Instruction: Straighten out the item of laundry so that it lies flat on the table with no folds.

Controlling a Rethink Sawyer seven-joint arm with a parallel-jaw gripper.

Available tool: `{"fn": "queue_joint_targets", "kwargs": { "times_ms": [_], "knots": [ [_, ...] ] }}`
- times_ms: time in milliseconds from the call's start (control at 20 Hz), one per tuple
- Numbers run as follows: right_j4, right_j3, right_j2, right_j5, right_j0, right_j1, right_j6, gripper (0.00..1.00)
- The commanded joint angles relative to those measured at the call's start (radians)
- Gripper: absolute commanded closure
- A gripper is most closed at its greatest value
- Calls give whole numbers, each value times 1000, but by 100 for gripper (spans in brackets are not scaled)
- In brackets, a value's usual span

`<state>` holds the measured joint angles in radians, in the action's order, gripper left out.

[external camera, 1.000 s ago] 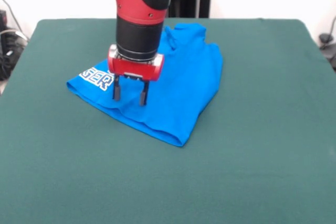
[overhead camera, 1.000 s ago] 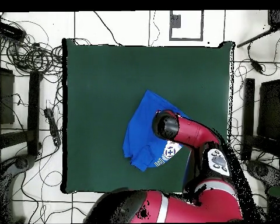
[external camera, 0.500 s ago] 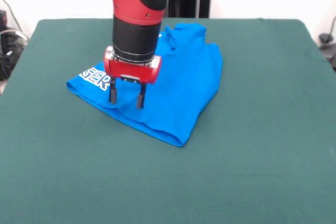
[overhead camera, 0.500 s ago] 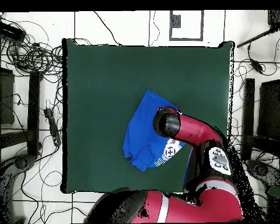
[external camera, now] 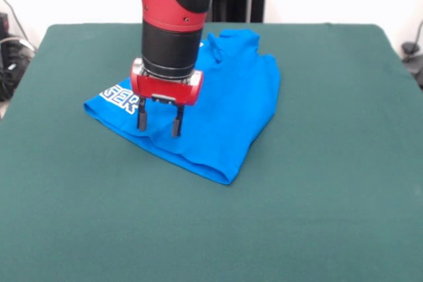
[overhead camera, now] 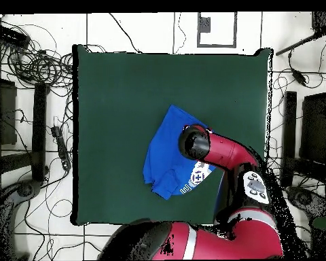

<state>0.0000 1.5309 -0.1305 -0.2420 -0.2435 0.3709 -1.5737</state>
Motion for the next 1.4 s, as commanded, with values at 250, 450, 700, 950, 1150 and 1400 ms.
{"fn": "queue_joint_targets", "kwargs": {
  "times_ms": [250, 450, 700, 950, 1150, 1400],
  "knots": [
    [27, -6, 77, -33, -3, -31, -159, 0],
    [26, -2, 76, -32, -1, -29, -160, 0],
    [26, -6, 75, -38, 1, -28, -158, 0],
    [26, -7, 71, -44, 3, -23, -157, 0],
    [25, -3, 65, -55, 8, -10, -156, 0],
    [25, -3, 63, -63, 8, -2, -154, 0]
  ]
}}
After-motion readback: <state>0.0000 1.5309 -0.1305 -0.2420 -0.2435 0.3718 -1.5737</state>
